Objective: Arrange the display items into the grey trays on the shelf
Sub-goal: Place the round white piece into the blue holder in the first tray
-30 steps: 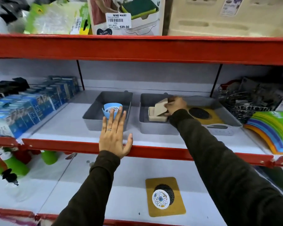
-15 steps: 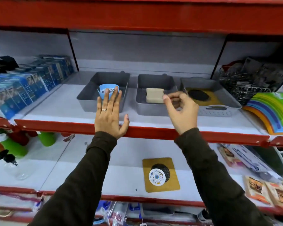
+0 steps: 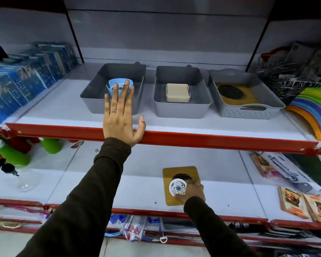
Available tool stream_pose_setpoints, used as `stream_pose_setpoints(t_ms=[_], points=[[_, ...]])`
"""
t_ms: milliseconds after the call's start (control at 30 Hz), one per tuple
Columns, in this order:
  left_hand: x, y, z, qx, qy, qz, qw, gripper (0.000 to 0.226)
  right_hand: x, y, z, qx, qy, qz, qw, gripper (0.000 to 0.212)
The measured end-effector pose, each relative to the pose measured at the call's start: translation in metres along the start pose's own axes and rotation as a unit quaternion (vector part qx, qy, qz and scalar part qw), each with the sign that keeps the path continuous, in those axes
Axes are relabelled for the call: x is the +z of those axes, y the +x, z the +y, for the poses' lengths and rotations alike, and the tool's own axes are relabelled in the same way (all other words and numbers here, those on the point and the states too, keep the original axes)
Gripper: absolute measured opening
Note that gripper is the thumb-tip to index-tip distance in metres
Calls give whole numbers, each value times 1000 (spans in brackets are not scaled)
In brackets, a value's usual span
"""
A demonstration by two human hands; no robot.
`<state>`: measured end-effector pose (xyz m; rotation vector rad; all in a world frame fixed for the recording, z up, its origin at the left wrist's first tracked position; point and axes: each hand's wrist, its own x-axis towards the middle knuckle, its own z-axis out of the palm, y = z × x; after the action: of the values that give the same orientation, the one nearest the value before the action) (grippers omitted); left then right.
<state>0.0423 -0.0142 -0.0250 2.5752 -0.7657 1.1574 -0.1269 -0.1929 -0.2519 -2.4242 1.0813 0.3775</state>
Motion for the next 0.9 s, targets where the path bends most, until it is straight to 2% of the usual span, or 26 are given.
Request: stream_pose_setpoints(t_ms=[67,167,267,367,500,567,667,733,833,900], points=[[0,0,0,0,-2,4,1000,81,0,3,1,-4,72,-16,997,76],[-1,0,0,0,-3,0,1000,81,-15,-8,-2,-36,167,-4,985,33],[-5,0,1,-4,-1,-4,1000,82,-41,-36,-11,-61,300,22,952,15],[-9,-1,1,-13,-8,4,1000,82,-82,-76,-21,-134,433,28,891,21],[-10,-3,2,-25,-20,-3,999,84,-158,-128,-41,-243,540,65,803,24],[-10,-3,3,-29,-26,-20,999,85,-195,-142,-57,-279,558,105,774,22],[-12,-2,3,-40,-33,-42,998,87,-243,-137,-94,-315,540,151,766,24],[-14,0,2,-42,-34,-54,997,88,-266,-118,-129,-331,536,149,762,21],[-16,2,3,-47,-43,-62,996,90,-285,-76,-196,-314,568,93,756,21],[-15,3,2,-54,-50,-66,995,90,-285,-51,-240,-301,553,48,775,19]])
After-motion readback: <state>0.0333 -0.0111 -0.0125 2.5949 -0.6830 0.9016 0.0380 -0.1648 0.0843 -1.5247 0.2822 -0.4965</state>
